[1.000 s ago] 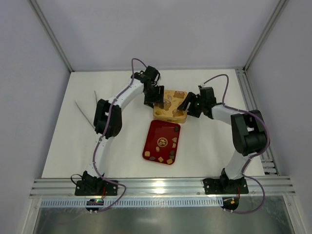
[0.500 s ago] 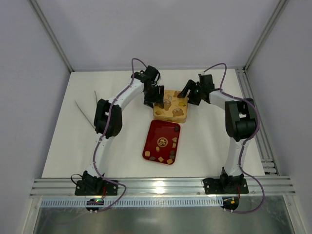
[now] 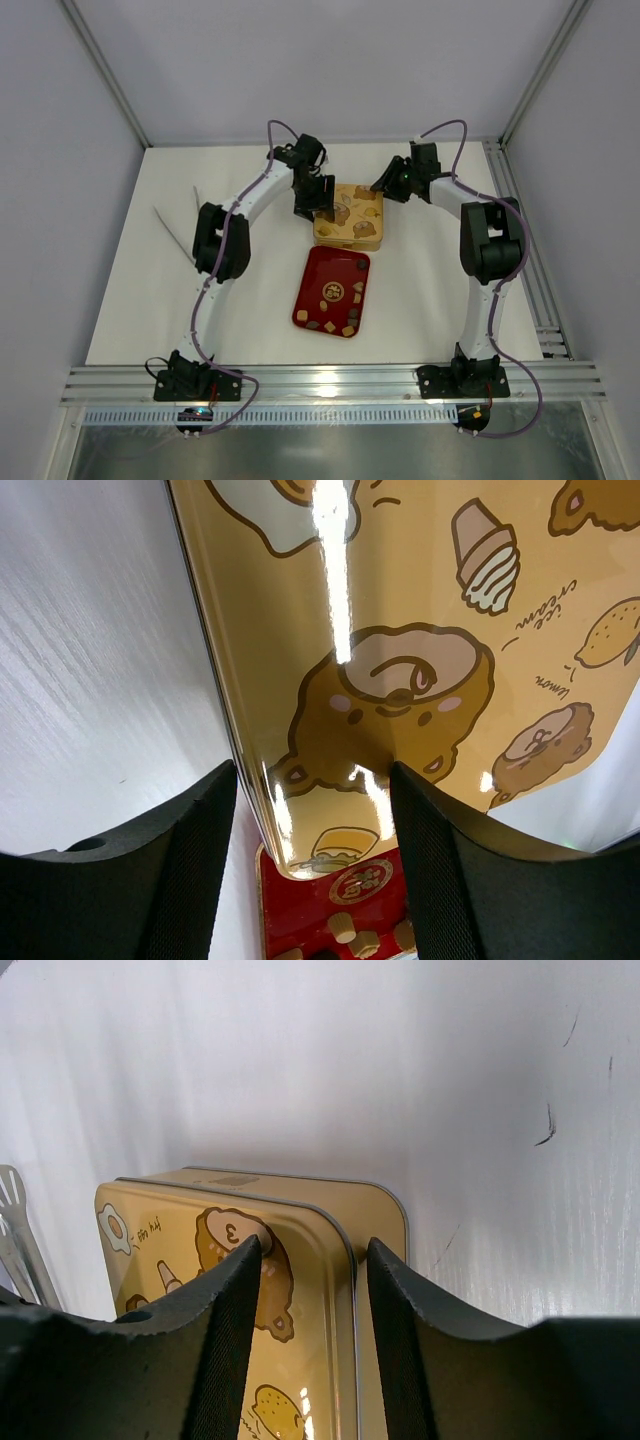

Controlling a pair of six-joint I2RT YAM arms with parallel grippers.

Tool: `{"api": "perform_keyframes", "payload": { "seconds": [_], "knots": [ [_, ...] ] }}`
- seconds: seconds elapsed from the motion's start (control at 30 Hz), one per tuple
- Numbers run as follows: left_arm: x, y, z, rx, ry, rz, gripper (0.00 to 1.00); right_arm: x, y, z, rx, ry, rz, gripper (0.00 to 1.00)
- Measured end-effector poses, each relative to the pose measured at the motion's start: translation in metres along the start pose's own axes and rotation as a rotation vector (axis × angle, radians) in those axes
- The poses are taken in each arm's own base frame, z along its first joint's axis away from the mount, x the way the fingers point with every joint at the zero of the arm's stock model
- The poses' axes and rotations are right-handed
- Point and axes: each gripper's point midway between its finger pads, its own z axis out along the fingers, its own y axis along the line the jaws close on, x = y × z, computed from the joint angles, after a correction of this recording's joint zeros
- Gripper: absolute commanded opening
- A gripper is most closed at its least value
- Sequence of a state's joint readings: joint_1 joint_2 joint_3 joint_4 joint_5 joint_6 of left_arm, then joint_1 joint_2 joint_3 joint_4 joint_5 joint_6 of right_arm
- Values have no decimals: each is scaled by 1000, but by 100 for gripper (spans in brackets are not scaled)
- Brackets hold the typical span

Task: Pack the chocolate

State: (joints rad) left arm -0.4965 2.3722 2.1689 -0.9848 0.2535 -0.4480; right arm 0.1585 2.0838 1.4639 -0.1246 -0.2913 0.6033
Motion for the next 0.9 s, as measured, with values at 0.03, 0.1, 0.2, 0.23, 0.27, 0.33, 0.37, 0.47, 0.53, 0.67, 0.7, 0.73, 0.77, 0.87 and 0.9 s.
{"api": "perform_keyframes", "payload": {
  "seconds": [0.03,0.1,0.2,0.23,0.27,0.33,0.37,0.47,0.53,0.67,0.7,0.73,0.77,0.87,0.9],
  "knots": [
    [0,0,0,1,1,-2,61,0,0,0,0,-1,0,47],
    [1,0,0,3,3,-9,61,0,0,0,-1,-1,-2,47],
    [1,-1,1,10,3,-20,61,0,1,0,-3,-1,-8,52],
    [1,-1,1,13,2,-22,63,0,1,0,-5,3,-10,57],
    [1,-1,0,15,1,-23,64,2,1,-1,-6,8,-13,60],
    [0,0,0,17,-5,-28,67,5,0,-1,-2,19,-21,66],
    [0,1,0,17,-8,-28,68,6,-1,-1,1,24,-24,68],
    [-1,4,-1,17,-14,-34,71,8,-2,-2,6,32,-35,73],
    [-3,7,-3,16,-21,-38,72,8,-2,-2,7,34,-44,75],
    [-14,15,-10,23,-58,-48,74,6,-1,-5,14,37,-54,80],
    [-19,16,-15,26,-74,-49,73,4,-1,-7,16,35,-58,82],
    [-23,17,-19,31,-92,-49,74,3,0,-10,19,32,-61,83],
    [-28,16,-26,38,-112,-48,74,0,2,-14,20,25,-66,84],
    [-44,11,-52,63,-191,-37,74,-15,16,-33,10,-25,-87,87],
    [-48,8,-67,74,-225,-31,74,-24,22,-45,6,-54,-95,89]
  ]
}}
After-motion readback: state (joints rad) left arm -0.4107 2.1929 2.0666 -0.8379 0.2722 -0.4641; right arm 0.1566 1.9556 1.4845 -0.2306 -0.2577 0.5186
